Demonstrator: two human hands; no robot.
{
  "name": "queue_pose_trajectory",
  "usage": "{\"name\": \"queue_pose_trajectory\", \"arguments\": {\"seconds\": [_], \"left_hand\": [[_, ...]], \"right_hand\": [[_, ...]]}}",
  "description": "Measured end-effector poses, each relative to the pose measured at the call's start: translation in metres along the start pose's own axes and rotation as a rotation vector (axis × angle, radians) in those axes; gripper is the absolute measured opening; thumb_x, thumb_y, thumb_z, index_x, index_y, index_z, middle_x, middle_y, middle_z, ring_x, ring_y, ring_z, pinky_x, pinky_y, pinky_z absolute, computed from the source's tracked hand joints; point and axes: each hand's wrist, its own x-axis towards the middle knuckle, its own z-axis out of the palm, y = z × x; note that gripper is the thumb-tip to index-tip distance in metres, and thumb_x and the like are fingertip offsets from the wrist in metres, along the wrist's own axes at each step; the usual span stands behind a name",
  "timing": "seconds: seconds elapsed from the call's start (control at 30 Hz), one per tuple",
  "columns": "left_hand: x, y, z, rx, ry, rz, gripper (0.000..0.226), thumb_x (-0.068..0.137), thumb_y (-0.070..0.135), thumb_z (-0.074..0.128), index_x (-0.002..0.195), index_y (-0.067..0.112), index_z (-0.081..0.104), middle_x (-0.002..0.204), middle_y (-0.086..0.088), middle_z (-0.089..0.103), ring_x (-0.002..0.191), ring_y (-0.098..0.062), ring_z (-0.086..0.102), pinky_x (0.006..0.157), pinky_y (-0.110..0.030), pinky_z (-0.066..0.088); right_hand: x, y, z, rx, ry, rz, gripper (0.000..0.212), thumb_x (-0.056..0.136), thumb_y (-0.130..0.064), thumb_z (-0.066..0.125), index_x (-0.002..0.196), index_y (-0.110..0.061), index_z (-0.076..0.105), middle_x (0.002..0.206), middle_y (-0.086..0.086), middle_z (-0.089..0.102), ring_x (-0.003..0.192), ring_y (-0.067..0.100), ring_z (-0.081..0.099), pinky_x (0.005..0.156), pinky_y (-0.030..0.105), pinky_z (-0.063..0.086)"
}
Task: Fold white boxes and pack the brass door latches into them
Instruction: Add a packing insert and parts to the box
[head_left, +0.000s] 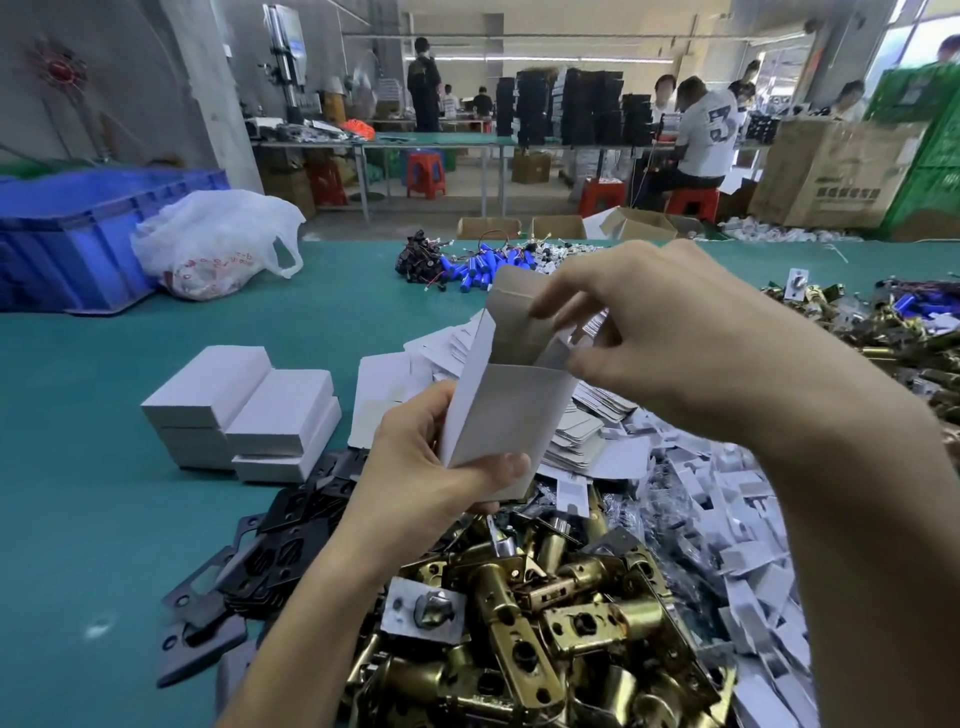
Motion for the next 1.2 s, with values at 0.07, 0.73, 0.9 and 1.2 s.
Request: {"name": "queue_pose_trajectory", "arguments": {"seconds": [0.07, 0.73, 0.9, 1.2], "left_hand": [[0.0, -0.001, 0.0, -0.012, -0.004, -0.001, 0.043, 0.067, 0.016, 0.083, 0.108, 0.021, 0.069, 0.096, -0.007, 0.073, 0.082, -0.033, 0.073, 0.057, -0.042, 0.063], [0.001, -0.002, 0.001, -0.118, -0.019, 0.01, 0.044, 0.071, 0.011, 0.081, 0.113, 0.013, 0.068, 0.089, -0.008, 0.074, 0.071, -0.026, 0.073, 0.052, -0.028, 0.056], [0.002, -0.004, 0.002, -0.087, 0.01, 0.021, 0.042, 0.07, 0.012, 0.081, 0.109, 0.019, 0.069, 0.093, -0.007, 0.075, 0.081, -0.033, 0.074, 0.056, -0.037, 0.061], [0.0, 0.0, -0.002, -0.181, 0.008, -0.012, 0.044, 0.072, 0.01, 0.084, 0.114, 0.011, 0.069, 0.09, -0.012, 0.076, 0.071, -0.027, 0.075, 0.049, -0.032, 0.057]], "right_hand": [[-0.001, 0.003, 0.002, 0.052, 0.044, -0.018, 0.033, 0.09, -0.008, 0.063, 0.112, -0.033, 0.064, 0.106, -0.011, 0.066, 0.099, 0.014, 0.055, 0.085, 0.032, 0.049], [-0.012, 0.015, 0.029, 0.055, -0.001, 0.02, 0.022, 0.082, -0.035, 0.07, 0.102, -0.043, 0.065, 0.117, -0.006, 0.038, 0.107, 0.015, 0.041, 0.086, 0.026, 0.028], [-0.009, 0.018, 0.041, 0.031, -0.08, 0.055, 0.02, 0.084, -0.037, 0.064, 0.102, -0.029, 0.066, 0.101, -0.006, 0.05, 0.101, 0.017, 0.05, 0.079, 0.033, 0.039], [-0.012, 0.023, 0.074, 0.855, 0.112, 0.0, 0.076, 0.074, -0.008, 0.082, 0.119, -0.044, 0.032, 0.117, 0.0, 0.063, 0.077, 0.023, 0.074, 0.073, 0.046, 0.062]]}}
